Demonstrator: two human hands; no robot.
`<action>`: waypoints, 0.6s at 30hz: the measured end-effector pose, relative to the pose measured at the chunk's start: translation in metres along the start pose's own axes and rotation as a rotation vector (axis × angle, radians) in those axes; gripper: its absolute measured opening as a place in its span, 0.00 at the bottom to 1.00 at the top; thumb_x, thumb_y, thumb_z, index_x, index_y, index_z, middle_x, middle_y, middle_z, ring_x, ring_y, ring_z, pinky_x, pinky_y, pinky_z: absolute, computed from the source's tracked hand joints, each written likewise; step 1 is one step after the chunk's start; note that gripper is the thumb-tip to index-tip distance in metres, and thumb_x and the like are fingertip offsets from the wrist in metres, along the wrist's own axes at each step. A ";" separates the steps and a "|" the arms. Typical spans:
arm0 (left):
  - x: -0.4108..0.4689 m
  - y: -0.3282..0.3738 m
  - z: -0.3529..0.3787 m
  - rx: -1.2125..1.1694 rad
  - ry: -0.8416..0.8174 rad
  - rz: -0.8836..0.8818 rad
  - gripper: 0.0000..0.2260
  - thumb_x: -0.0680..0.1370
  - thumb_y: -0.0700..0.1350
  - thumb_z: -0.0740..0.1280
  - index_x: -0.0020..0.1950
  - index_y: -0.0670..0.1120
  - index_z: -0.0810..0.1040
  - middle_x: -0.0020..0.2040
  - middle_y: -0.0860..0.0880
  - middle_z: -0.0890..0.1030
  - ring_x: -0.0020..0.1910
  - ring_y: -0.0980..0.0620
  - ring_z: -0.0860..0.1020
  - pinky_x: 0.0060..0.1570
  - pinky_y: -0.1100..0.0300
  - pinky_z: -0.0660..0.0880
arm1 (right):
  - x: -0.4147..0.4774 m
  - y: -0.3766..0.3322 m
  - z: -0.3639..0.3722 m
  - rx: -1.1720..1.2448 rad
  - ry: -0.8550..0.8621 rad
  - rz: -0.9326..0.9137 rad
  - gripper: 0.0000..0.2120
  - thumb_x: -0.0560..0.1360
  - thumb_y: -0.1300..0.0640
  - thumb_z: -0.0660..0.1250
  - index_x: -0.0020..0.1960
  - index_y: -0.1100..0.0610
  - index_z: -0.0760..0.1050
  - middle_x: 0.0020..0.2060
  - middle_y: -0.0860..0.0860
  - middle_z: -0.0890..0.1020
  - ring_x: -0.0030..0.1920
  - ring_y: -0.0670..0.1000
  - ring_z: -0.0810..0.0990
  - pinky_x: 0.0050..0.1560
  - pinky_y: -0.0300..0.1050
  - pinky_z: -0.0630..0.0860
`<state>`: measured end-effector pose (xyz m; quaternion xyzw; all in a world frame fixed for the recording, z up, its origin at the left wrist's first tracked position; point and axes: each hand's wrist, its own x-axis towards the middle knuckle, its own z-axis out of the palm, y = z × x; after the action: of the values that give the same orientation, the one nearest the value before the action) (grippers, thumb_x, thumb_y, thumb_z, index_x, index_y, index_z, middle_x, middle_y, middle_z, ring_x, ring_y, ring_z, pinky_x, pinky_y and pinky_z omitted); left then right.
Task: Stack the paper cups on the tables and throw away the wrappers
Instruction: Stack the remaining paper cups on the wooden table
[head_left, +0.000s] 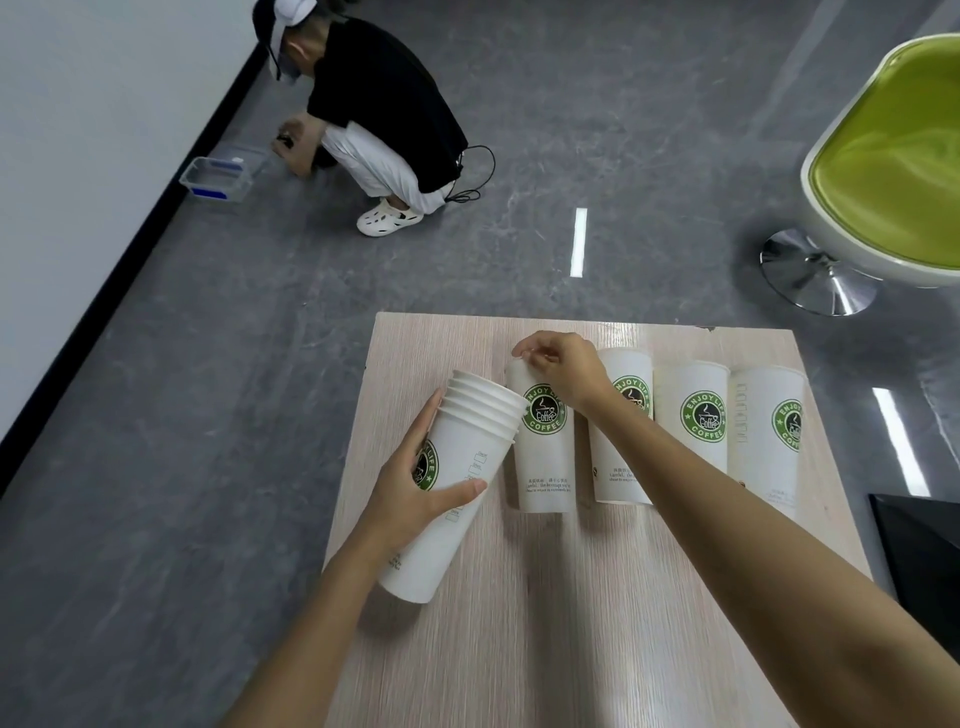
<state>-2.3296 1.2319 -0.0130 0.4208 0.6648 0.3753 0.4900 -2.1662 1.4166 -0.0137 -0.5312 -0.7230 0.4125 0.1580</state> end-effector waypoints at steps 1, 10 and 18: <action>-0.001 0.000 0.000 -0.001 0.002 -0.001 0.45 0.69 0.43 0.78 0.73 0.67 0.55 0.62 0.74 0.66 0.54 0.81 0.69 0.45 0.77 0.72 | 0.000 0.001 0.001 -0.019 -0.007 -0.005 0.11 0.77 0.63 0.61 0.48 0.52 0.81 0.46 0.53 0.84 0.47 0.52 0.80 0.50 0.45 0.74; -0.008 -0.002 -0.004 -0.005 0.005 0.003 0.45 0.69 0.41 0.78 0.75 0.66 0.55 0.63 0.73 0.65 0.54 0.81 0.69 0.44 0.78 0.72 | -0.007 -0.006 -0.002 -0.027 0.022 -0.071 0.11 0.77 0.63 0.62 0.47 0.52 0.82 0.42 0.54 0.84 0.41 0.54 0.78 0.44 0.44 0.73; -0.019 -0.001 -0.006 -0.003 -0.004 0.018 0.45 0.69 0.41 0.78 0.74 0.66 0.55 0.63 0.72 0.65 0.53 0.81 0.70 0.44 0.77 0.72 | -0.015 -0.013 -0.018 0.052 0.107 -0.080 0.09 0.77 0.63 0.63 0.48 0.55 0.82 0.33 0.47 0.77 0.30 0.40 0.71 0.34 0.28 0.65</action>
<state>-2.3327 1.2137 -0.0056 0.4266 0.6595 0.3799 0.4886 -2.1570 1.4093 0.0108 -0.5187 -0.7234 0.3954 0.2265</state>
